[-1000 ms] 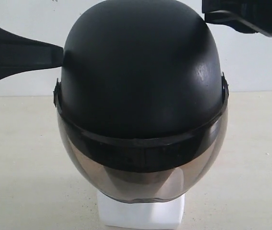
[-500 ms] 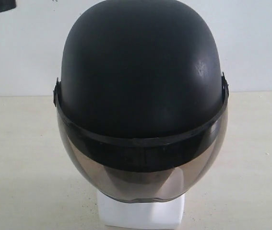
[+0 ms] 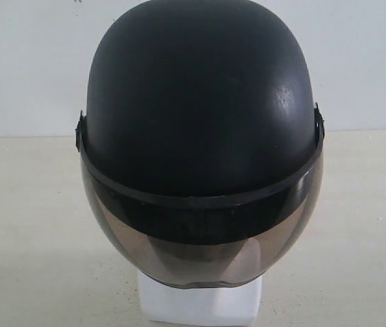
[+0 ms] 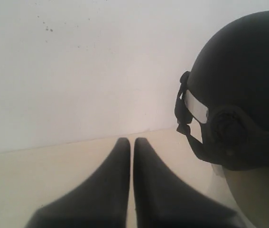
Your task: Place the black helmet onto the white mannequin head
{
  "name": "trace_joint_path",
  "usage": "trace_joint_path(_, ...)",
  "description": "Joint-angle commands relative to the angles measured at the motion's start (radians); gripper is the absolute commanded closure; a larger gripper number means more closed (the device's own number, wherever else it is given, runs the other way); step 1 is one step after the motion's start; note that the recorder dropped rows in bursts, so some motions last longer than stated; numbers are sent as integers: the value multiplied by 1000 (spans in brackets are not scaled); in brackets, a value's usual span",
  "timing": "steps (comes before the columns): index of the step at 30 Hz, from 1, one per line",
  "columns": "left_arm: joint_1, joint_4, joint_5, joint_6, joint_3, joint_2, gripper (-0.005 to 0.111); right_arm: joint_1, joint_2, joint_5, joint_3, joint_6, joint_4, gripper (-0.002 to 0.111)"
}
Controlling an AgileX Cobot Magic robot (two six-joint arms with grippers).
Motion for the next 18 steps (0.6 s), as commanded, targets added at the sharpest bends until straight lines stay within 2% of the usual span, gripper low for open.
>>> trace_joint_path(1, -7, -12, -10, 5, 30, -67, 102, 2, -54, -6, 7, 10, -9, 108)
trace_joint_path(16, -7, -12, -12, 5, 30, -103, 102, 2, -66, -6, 7, 8, -11, 108)
trace_joint_path(18, -7, -12, -12, 5, 30, -103, 102, -33, -80, -12, 9, 8, -9, 108)
